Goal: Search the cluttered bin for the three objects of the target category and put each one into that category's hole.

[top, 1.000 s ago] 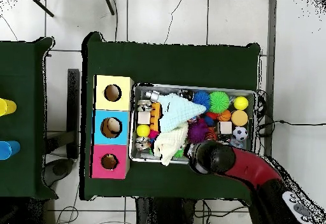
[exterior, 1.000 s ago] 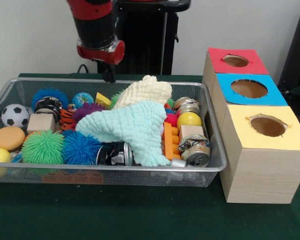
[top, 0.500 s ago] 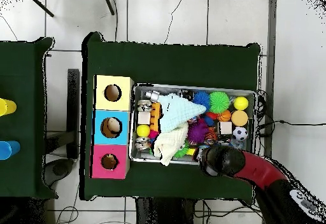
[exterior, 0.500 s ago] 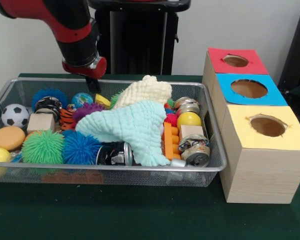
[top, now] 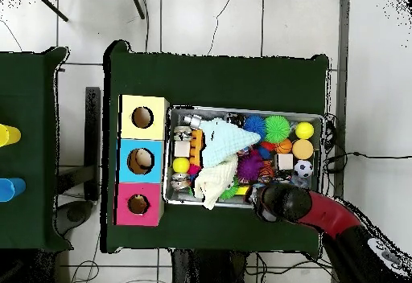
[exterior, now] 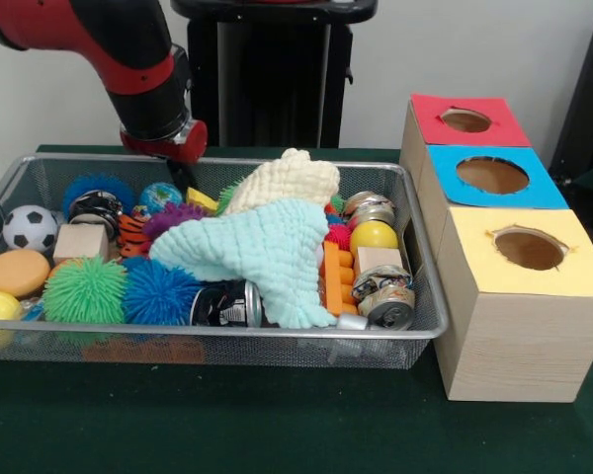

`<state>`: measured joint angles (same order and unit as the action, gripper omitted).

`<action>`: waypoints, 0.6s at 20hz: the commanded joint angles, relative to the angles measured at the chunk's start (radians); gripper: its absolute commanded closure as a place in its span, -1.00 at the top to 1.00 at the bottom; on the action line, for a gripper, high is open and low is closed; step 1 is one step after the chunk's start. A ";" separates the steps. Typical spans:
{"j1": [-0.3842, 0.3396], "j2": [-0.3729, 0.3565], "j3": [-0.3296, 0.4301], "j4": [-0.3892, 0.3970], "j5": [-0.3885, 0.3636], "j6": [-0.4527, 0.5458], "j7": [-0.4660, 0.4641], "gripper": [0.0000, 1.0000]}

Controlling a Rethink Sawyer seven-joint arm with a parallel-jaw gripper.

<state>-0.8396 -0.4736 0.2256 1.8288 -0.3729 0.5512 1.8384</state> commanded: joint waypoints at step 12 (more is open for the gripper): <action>-0.021 -0.003 0.143 -0.225 -0.020 0.184 -0.175 -1.00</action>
<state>-0.8502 -0.4514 0.2525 1.7699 -0.3821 0.6472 1.8384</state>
